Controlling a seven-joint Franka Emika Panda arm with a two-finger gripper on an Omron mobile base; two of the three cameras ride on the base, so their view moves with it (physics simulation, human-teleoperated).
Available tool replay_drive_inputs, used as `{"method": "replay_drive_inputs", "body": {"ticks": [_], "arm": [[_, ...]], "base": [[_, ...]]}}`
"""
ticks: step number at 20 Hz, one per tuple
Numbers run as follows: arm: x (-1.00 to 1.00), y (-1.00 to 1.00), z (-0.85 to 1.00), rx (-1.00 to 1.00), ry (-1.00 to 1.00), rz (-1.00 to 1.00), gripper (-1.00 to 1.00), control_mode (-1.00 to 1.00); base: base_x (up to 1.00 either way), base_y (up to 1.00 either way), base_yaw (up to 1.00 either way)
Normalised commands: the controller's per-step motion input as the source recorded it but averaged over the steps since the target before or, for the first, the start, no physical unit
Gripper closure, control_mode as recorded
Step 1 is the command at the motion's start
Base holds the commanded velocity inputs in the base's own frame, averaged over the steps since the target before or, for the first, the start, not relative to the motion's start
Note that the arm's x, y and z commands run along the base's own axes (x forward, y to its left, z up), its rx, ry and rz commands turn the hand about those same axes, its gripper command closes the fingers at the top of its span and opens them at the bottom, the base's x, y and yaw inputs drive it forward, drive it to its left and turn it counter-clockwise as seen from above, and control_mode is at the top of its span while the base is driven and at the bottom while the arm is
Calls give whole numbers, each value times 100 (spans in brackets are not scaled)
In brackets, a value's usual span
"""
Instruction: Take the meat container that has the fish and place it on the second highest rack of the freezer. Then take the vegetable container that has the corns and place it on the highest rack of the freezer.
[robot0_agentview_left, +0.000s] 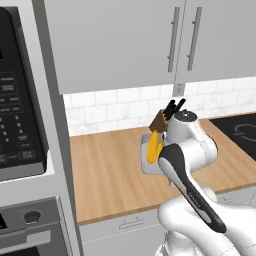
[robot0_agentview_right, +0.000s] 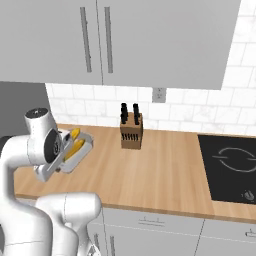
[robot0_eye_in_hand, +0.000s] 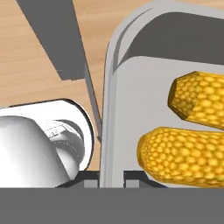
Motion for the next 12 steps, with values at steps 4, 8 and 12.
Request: {"method": "replay_drive_inputs", "body": {"ticks": [4, 8, 12], "arm": [[-4, -46, 78, 0, 7, 14, 100, -100], [0, -29, 24, 0, 2, 15, 100, -100], [-2, -21, 5, -1, -4, 0, 100, -100]], "base": [[0, 0, 0], [0, 0, 0], [0, 0, 0]]}}
